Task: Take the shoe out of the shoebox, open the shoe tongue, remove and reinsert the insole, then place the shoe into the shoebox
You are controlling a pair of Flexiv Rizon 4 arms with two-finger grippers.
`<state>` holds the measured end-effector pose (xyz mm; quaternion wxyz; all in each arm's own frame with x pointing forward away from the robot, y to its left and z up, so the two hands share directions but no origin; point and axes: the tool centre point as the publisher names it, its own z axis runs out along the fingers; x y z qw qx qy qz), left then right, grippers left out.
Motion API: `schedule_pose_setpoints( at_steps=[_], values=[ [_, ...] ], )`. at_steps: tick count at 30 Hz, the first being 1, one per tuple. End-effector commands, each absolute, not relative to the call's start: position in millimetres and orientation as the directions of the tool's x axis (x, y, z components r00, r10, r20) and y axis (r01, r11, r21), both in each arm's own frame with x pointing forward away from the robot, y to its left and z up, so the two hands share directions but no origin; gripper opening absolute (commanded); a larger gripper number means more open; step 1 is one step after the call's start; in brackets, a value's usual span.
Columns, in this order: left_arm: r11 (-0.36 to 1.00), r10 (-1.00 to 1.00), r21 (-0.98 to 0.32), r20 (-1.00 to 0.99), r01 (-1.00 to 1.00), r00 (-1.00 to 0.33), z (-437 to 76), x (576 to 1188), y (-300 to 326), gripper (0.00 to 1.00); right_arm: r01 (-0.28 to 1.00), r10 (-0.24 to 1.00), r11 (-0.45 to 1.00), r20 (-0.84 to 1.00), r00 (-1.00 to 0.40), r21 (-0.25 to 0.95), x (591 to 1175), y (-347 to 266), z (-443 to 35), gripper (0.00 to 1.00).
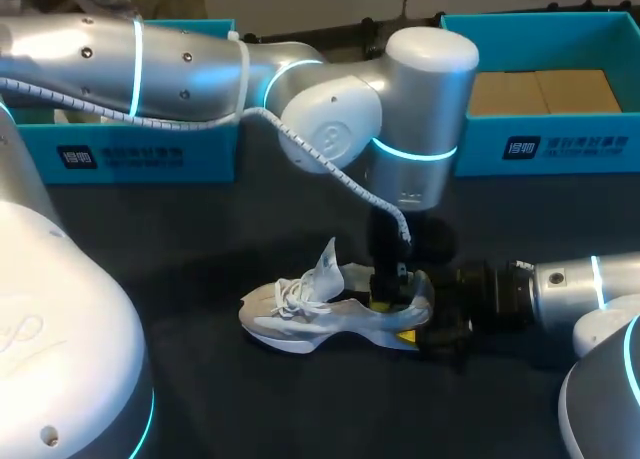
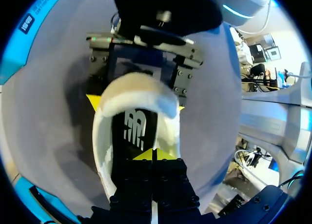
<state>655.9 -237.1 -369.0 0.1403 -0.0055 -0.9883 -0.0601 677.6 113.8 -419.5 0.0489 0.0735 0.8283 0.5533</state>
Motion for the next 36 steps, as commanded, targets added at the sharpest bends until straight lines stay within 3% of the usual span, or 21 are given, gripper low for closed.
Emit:
schedule_pose_setpoints(
  at_steps=[1,19,20,21,22,36],
  values=[
    [0.992,-0.021,0.127,0.297,0.018,-0.955,-381,659,-230,0.00,0.068,0.176,0.379,0.000,-0.984,0.923,678,115,-420,0.00],
    [0.991,-0.001,0.129,0.274,0.036,-0.962,-393,642,-204,0.00,0.068,0.176,0.379,0.000,-0.984,0.923,678,115,-420,0.00],
    [0.991,-0.007,0.129,0.263,0.028,-0.965,-394,643,-203,0.17,0.068,0.176,0.379,0.000,-0.984,0.923,678,115,-420,0.00],
    [0.991,-0.007,0.129,0.263,0.028,-0.965,-394,643,-203,0.17,0.068,0.176,0.379,0.000,-0.984,0.923,678,115,-420,0.00],
    [0.991,-0.008,0.129,0.260,0.027,-0.966,-397,644,-204,0.38,0.068,0.176,0.379,0.000,-0.984,0.923,678,115,-420,0.00],
    [0.996,-0.014,0.085,0.109,-0.005,-0.994,-420,651,-211,0.42,0.068,0.176,0.379,0.000,-0.984,0.923,678,115,-420,0.00]
  ],
)
